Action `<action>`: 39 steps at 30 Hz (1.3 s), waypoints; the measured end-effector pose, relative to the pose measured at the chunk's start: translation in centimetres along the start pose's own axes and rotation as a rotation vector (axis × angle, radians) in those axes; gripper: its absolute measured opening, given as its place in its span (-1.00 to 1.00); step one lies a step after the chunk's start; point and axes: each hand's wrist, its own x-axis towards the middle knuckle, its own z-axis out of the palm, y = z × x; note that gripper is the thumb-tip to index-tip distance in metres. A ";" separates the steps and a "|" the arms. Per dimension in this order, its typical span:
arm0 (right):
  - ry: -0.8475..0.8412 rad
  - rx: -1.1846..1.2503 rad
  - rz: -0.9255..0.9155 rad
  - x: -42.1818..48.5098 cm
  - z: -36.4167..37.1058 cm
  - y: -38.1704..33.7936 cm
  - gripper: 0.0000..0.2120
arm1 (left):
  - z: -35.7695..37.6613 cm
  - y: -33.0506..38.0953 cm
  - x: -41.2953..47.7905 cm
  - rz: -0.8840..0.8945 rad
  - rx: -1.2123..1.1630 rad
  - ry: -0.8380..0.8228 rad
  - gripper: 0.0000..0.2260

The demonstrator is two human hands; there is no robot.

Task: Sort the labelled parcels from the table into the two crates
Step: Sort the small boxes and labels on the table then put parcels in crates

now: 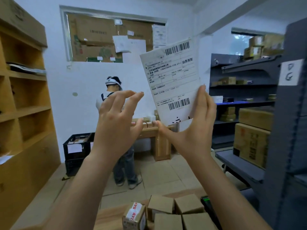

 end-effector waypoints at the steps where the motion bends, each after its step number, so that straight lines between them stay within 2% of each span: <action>1: 0.000 0.001 -0.002 0.1 -0.3 0.3 0.16 | 0.2 0.2 0.1 0.002 -0.005 0.002 -0.45; 19: -0.001 -0.067 0.003 0.8 -2.9 4.6 0.17 | 3.9 4.1 0.6 0.022 -0.017 -0.028 -0.46; 33: -0.041 -0.077 0.071 -0.5 -3.8 8.2 0.14 | 7.4 6.8 -0.7 -0.007 -0.031 -0.134 -0.46; 39: -0.117 -0.043 0.119 -1.3 -3.3 9.4 0.14 | 9.0 7.7 -1.5 -0.044 -0.017 -0.213 -0.45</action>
